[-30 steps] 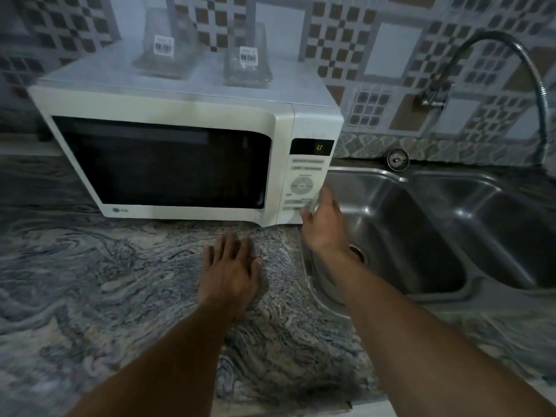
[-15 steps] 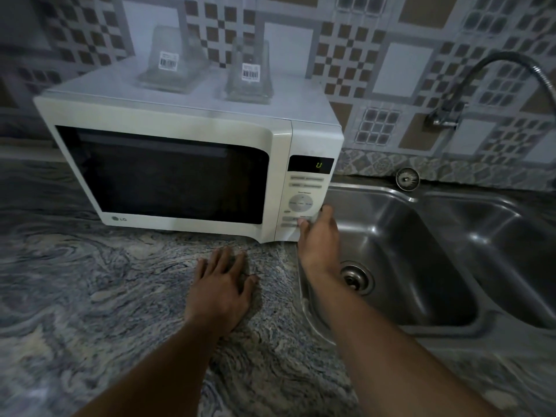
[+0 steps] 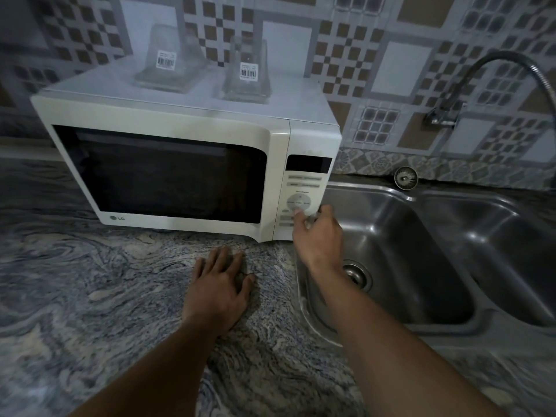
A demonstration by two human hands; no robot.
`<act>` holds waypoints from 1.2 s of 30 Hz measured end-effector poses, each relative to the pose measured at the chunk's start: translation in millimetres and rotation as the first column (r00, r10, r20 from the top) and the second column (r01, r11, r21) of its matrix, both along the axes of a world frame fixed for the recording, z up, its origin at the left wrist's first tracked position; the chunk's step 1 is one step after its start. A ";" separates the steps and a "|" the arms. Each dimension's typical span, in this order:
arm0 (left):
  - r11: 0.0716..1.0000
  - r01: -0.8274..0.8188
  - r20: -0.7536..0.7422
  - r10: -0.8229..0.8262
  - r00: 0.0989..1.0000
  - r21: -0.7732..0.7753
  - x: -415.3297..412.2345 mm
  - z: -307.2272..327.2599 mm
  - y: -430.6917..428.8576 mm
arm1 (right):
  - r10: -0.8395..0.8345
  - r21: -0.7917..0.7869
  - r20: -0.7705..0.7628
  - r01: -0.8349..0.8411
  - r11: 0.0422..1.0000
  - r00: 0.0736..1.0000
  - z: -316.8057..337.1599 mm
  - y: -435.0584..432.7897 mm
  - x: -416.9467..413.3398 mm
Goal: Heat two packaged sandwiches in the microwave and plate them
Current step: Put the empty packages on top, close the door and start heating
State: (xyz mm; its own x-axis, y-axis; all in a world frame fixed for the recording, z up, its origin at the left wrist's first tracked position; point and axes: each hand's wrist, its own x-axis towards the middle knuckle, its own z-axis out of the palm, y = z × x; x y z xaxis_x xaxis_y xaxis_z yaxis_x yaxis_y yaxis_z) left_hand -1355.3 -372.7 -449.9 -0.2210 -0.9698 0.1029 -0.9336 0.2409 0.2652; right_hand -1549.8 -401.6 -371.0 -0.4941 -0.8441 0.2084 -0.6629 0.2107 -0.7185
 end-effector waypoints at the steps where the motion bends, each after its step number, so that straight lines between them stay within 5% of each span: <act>1: 1.000 0.001 0.000 -0.001 1.000 0.000 -0.1 -0.3 0.2 | -0.001 0.002 0.002 0.001 1.000 1.000 2.2 -0.3 -1.3; 18: 1.000 0.009 0.025 -0.009 1.000 0.029 0.6 -0.1 -1.8 | -0.023 0.095 -0.024 0.025 0.995 0.999 -1.3 15.7 8.2; 26: 0.998 -0.042 0.127 0.036 0.991 0.047 -1.9 3.4 1.6 | 0.442 0.495 -0.242 -0.282 0.822 0.864 -64.8 69.0 25.2; 36: 0.991 -0.002 0.150 -0.017 0.989 0.131 -0.8 3.1 0.1 | 0.471 0.542 -0.328 -0.245 0.804 0.819 -73.7 77.8 28.7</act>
